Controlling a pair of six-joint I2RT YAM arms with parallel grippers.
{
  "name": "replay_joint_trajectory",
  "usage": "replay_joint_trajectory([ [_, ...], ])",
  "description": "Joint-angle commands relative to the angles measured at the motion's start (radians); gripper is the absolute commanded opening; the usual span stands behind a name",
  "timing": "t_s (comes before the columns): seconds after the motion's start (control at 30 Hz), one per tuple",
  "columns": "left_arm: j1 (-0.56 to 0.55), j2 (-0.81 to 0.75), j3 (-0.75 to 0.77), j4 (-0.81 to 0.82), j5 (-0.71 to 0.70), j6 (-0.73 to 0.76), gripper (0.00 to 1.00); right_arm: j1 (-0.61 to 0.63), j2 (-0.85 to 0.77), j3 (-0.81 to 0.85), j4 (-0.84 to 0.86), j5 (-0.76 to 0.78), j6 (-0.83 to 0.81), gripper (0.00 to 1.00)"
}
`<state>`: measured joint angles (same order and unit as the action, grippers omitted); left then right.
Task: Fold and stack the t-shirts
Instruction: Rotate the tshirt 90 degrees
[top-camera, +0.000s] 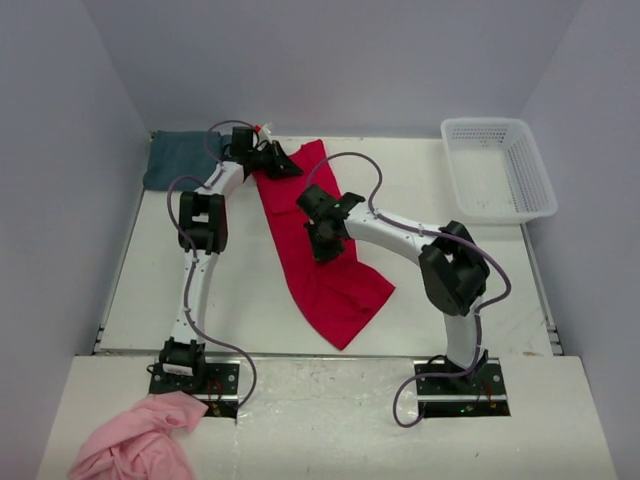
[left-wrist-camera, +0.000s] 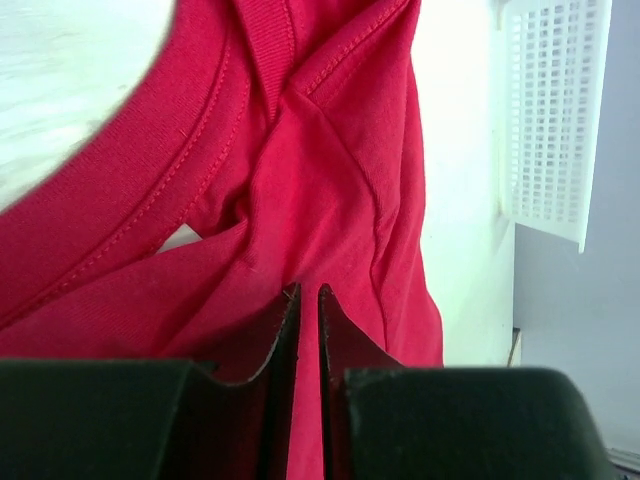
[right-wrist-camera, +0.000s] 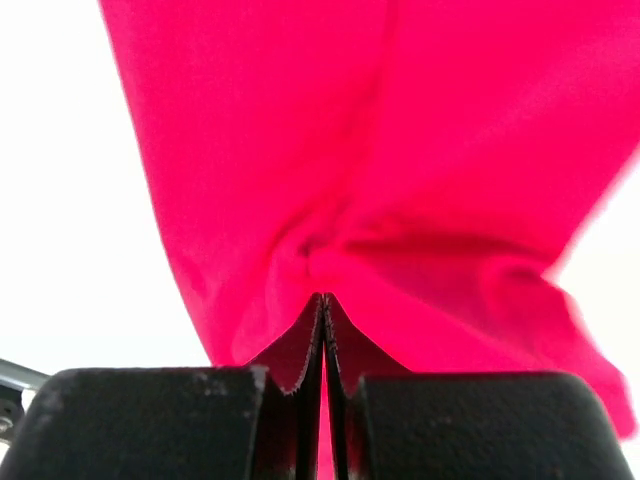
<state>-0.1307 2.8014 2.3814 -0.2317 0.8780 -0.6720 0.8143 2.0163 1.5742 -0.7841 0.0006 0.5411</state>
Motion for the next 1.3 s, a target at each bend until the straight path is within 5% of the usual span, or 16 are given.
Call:
replay_joint_trajectory([
  [0.0,0.008,-0.172,-0.085,0.118,-0.014,-0.006,0.14,0.002,-0.209,0.007,-0.062,0.139,-0.047,0.00],
  [0.2,-0.007,-0.310,-0.099,0.123,-0.007,0.009,0.24,-0.004,-0.321,-0.140,-0.139,0.318,-0.017,0.01],
  [0.37,-0.003,-0.316,-0.018,0.054,-0.002,0.008,0.30,-0.021,-0.364,-0.342,-0.081,0.276,0.043,0.00],
  [0.47,-0.020,-0.373,-0.137,0.049,-0.011,0.018,0.29,-0.021,-0.372,-0.423,-0.038,0.266,0.074,0.00],
  [0.6,-0.078,-0.574,-0.386,-0.126,-0.258,0.159,0.15,-0.021,-0.375,-0.480,0.011,0.280,0.094,0.00],
  [0.63,-0.104,-0.604,-0.425,-0.155,-0.375,0.187,0.01,-0.021,-0.376,-0.494,0.016,0.286,0.095,0.00],
  [0.9,-0.173,-0.830,-0.839,-0.106,-0.639,0.193,0.00,-0.021,-0.331,-0.505,0.057,0.273,0.099,0.00],
  [1.27,-0.184,-0.729,-0.864,-0.136,-0.858,0.233,0.00,-0.021,-0.208,-0.523,0.124,0.214,0.115,0.00],
])
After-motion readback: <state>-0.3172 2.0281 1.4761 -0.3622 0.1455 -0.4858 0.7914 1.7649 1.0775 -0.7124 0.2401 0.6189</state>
